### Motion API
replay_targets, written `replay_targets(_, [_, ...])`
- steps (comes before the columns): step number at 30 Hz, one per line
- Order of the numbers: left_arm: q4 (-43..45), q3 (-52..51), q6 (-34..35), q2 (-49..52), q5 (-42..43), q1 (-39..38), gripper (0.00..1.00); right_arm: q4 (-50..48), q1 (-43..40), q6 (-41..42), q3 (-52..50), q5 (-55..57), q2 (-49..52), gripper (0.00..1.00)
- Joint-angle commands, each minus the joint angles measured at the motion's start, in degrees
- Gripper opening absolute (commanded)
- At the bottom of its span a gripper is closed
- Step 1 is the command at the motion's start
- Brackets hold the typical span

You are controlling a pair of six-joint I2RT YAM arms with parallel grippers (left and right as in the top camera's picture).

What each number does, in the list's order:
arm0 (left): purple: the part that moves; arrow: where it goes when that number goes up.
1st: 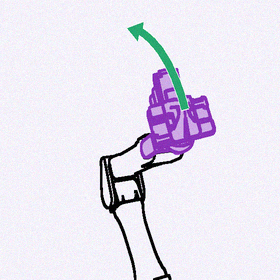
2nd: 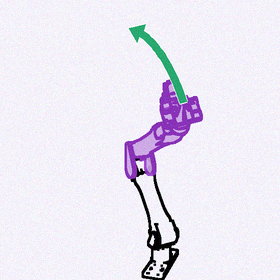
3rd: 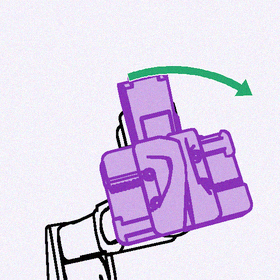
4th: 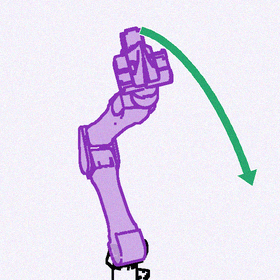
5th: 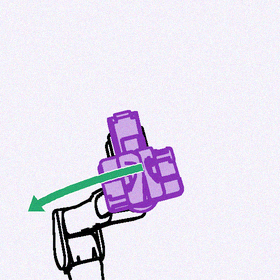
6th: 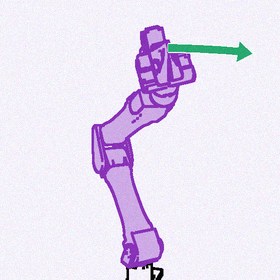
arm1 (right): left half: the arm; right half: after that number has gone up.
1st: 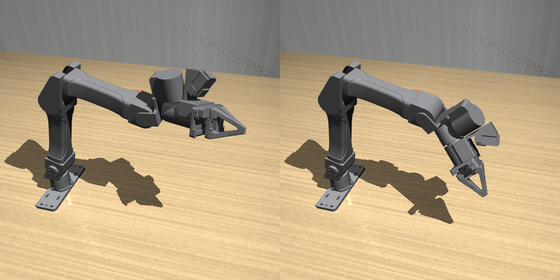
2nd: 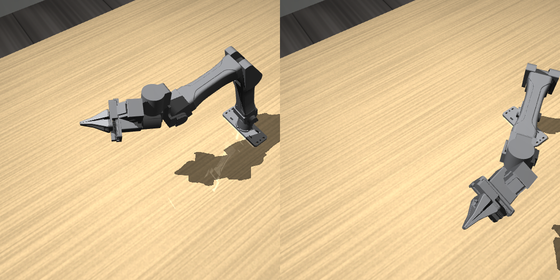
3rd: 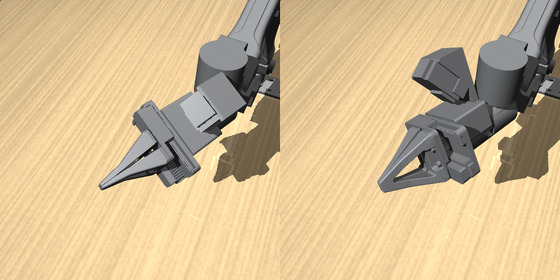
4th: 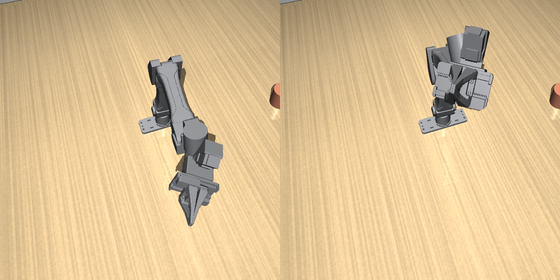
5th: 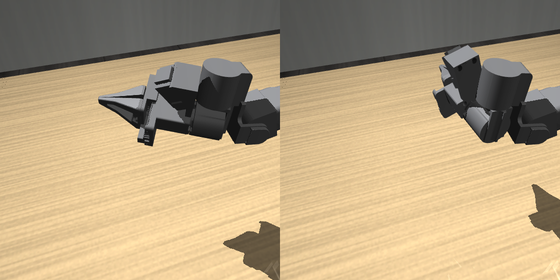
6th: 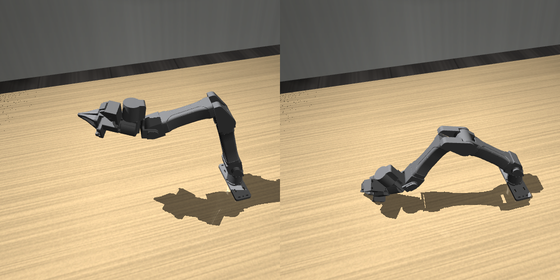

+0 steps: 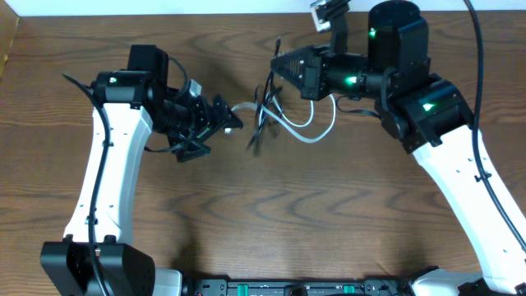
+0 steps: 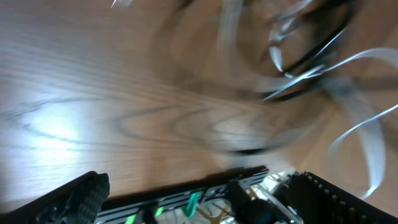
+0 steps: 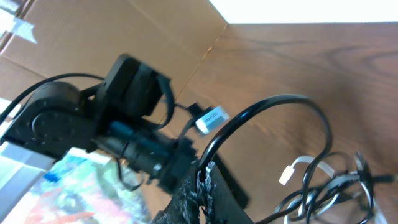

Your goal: Untangle cables

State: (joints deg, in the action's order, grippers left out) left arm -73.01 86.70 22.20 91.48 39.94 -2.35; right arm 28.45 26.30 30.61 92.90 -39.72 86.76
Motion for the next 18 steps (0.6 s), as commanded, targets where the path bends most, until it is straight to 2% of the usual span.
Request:
replay_targets(1, [1.5,-0.3,2.6,0.1,4.5,-0.9,0.98,0.1,1.9,1.7,0.6,-2.1,-0.5,0.01])
replay_targets(7, [4.1,-0.3,6.9,0.1,5.1,-1.3,0.98,0.5,2.6,1.7,0.6,-2.1,-0.5,0.01])
replay_targets(16, [4.2,-0.3,7.0,0.1,3.8,-2.3,0.98,-9.1,2.3,4.5,0.6,-7.4,-0.5,0.01])
replay_targets(18, [4.1,-0.3,7.0,0.1,1.4,-2.6,0.98,-8.9,2.1,3.4,0.6,-6.7,-0.5,0.01])
